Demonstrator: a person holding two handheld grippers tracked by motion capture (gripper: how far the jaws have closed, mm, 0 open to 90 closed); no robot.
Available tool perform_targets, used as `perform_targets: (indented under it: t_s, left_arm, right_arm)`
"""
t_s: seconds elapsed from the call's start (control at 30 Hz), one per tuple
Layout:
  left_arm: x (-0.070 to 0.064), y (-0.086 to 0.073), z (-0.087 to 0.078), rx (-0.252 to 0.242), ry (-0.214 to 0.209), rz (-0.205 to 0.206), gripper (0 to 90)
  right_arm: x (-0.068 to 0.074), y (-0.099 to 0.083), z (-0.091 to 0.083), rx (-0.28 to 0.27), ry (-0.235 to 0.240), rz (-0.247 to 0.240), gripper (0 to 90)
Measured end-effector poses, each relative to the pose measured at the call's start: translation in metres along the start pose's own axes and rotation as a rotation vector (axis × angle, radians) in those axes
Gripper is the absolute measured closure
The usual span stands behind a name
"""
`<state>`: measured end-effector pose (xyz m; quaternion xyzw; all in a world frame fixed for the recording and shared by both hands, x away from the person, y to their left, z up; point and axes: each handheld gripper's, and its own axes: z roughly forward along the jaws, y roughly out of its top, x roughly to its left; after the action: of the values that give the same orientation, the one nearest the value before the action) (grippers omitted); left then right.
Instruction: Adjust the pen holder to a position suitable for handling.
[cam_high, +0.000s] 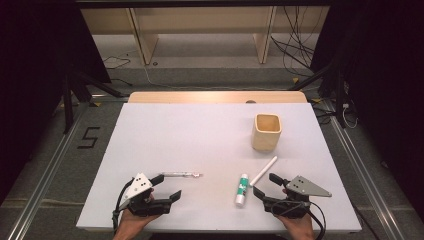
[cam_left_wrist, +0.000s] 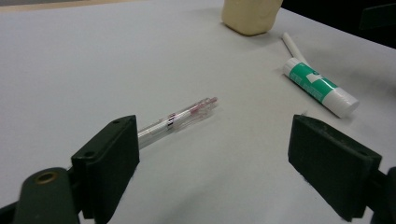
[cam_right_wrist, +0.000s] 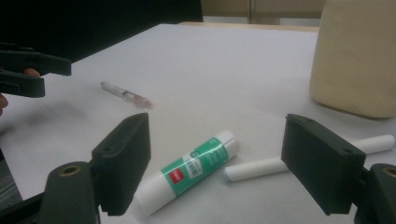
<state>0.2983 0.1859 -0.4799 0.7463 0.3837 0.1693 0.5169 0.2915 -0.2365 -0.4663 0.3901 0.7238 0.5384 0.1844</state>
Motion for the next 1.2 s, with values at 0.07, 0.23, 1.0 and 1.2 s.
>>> perform_targets:
  t_s: [0.07, 0.23, 1.0, 1.2]
  left_arm:
    - [0.0, 0.0, 0.0, 0.001, -0.001, 0.0, 16.2]
    - [0.0, 0.0, 0.0, 0.001, 0.001, 0.0, 16.2]
    - [0.003, 0.0, 0.0, -0.003, 0.013, -0.009, 16.2]
    - [0.003, 0.0, 0.0, -0.005, 0.015, -0.011, 16.2]
  right_arm:
    - [0.0, 0.0, 0.0, 0.001, -0.002, 0.001, 24.5]
    - [0.0, 0.0, 0.0, 0.004, -0.006, 0.003, 24.6]
    - [-0.025, 0.017, 0.002, 0.015, -0.107, 0.008, 27.2]
    - [-0.04, 0.025, 0.004, 0.027, -0.137, 0.023, 27.6]
